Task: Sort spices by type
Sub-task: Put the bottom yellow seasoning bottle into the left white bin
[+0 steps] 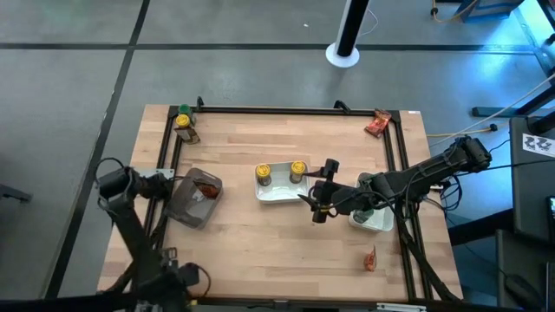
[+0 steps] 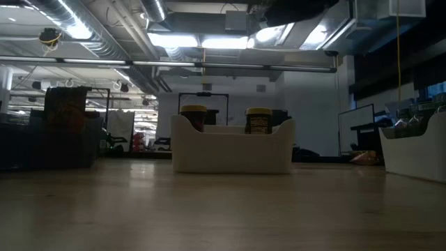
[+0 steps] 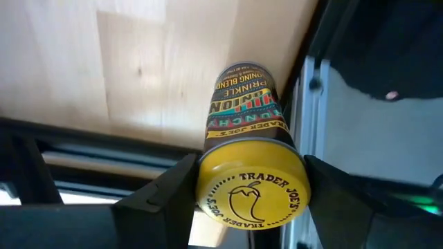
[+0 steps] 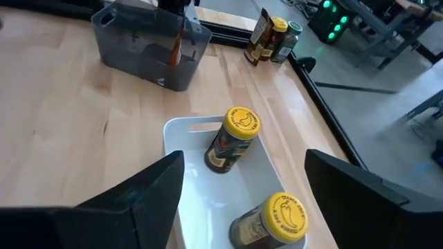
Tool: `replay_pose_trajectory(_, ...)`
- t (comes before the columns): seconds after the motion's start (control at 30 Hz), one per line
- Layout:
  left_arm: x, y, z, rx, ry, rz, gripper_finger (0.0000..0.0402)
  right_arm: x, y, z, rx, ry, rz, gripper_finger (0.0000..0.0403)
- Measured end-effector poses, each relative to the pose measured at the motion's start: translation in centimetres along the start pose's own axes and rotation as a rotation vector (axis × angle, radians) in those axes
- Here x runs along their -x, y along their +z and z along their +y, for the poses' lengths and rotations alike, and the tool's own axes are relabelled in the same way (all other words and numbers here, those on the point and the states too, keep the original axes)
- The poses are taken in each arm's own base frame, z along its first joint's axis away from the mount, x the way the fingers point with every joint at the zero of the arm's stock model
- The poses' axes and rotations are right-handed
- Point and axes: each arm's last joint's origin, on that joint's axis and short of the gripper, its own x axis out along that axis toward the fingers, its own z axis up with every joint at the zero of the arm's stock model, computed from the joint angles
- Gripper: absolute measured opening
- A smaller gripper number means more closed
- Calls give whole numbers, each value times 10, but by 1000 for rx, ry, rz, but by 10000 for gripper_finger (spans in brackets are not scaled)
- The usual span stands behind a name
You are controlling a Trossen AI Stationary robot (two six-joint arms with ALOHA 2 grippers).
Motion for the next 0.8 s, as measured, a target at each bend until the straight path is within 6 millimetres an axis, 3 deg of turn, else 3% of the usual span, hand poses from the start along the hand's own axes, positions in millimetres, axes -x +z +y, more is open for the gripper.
replay_pose_trajectory(0.43,20,66,26,40,-78,3,210,0,0,1,-37,31,3,299)
replay_pose_trajectory(0.8,29,101,49,-47,-54,-79,209,-8,-5,9,-44,108,37,299)
